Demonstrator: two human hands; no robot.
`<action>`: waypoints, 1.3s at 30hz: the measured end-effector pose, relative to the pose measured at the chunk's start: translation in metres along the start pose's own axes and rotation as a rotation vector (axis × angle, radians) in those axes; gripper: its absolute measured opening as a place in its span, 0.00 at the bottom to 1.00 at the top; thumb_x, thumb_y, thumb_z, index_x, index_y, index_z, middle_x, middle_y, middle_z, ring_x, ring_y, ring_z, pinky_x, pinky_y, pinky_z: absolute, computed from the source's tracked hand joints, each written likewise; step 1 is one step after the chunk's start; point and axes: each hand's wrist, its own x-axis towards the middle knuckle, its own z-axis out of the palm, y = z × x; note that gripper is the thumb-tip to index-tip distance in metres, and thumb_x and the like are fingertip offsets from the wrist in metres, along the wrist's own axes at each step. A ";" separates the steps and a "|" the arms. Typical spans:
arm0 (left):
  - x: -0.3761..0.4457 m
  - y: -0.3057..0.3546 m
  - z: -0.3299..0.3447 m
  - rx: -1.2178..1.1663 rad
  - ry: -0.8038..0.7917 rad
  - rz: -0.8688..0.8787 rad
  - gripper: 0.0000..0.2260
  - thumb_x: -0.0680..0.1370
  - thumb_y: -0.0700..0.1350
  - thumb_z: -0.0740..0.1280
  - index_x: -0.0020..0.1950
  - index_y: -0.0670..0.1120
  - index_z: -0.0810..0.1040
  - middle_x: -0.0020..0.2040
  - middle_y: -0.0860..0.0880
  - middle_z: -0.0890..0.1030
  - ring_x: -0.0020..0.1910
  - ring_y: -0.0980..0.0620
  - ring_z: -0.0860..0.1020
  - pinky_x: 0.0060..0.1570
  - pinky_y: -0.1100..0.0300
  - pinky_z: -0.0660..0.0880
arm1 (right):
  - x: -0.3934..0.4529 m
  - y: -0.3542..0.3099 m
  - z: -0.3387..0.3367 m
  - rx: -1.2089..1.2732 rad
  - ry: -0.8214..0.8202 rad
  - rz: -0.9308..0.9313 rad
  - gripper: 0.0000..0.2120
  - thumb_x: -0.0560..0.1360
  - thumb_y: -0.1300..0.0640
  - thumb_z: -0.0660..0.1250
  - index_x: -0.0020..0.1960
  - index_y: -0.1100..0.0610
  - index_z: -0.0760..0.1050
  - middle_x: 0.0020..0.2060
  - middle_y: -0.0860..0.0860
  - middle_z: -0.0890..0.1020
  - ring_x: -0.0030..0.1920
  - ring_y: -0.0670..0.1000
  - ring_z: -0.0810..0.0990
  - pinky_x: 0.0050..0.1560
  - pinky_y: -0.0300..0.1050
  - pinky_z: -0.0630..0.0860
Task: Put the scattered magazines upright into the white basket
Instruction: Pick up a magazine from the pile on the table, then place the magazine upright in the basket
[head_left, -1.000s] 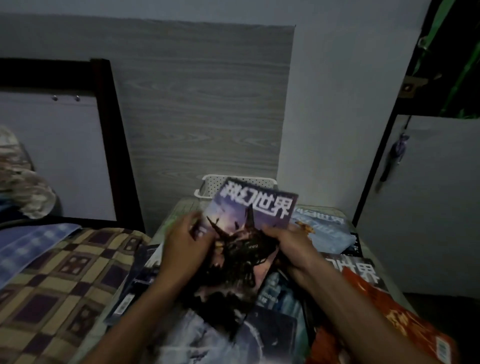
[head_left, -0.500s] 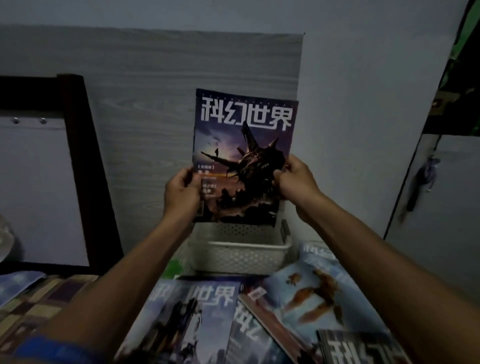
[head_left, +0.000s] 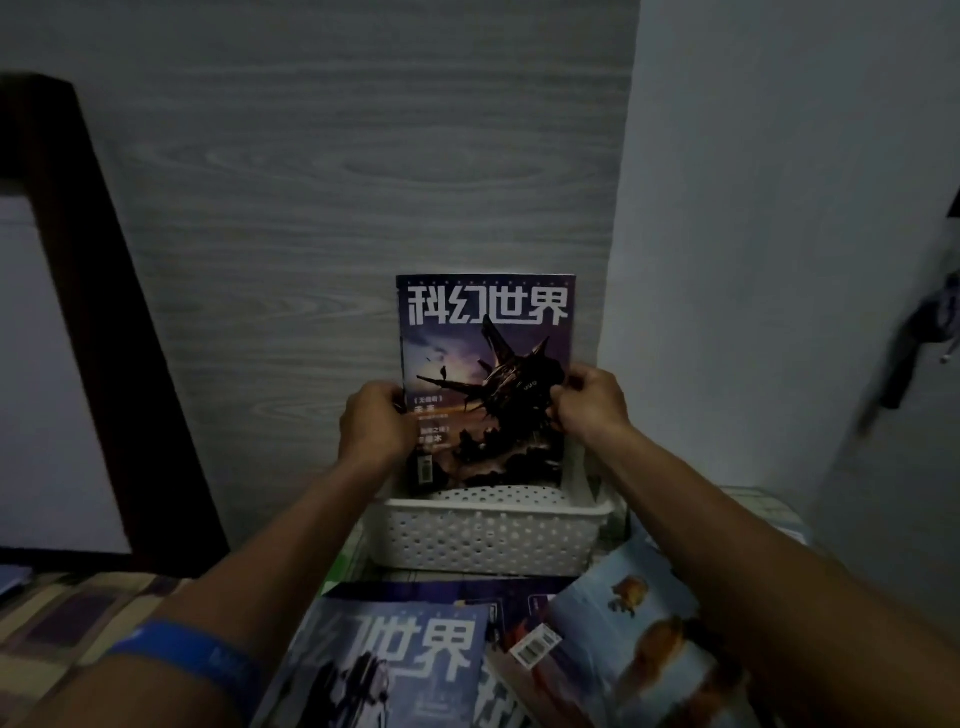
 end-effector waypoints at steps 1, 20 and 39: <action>0.001 0.000 0.000 0.004 0.011 -0.002 0.05 0.74 0.42 0.72 0.50 0.48 0.83 0.45 0.48 0.85 0.43 0.51 0.82 0.46 0.53 0.80 | 0.000 0.000 0.001 -0.038 0.023 -0.002 0.05 0.75 0.63 0.65 0.46 0.56 0.79 0.43 0.54 0.83 0.47 0.58 0.83 0.52 0.55 0.81; -0.155 0.041 -0.023 0.248 -0.285 0.391 0.05 0.74 0.50 0.68 0.43 0.50 0.80 0.42 0.48 0.84 0.41 0.47 0.81 0.44 0.52 0.79 | -0.156 -0.007 -0.136 -0.121 -0.151 -0.044 0.06 0.75 0.62 0.68 0.42 0.54 0.81 0.42 0.52 0.84 0.43 0.52 0.83 0.44 0.48 0.83; -0.203 0.098 -0.050 -0.116 -0.146 0.415 0.04 0.78 0.44 0.65 0.46 0.46 0.71 0.40 0.47 0.78 0.40 0.49 0.76 0.41 0.52 0.73 | -0.261 0.035 -0.200 -0.252 -0.271 -0.075 0.21 0.73 0.47 0.71 0.63 0.46 0.71 0.55 0.43 0.78 0.55 0.47 0.79 0.55 0.50 0.79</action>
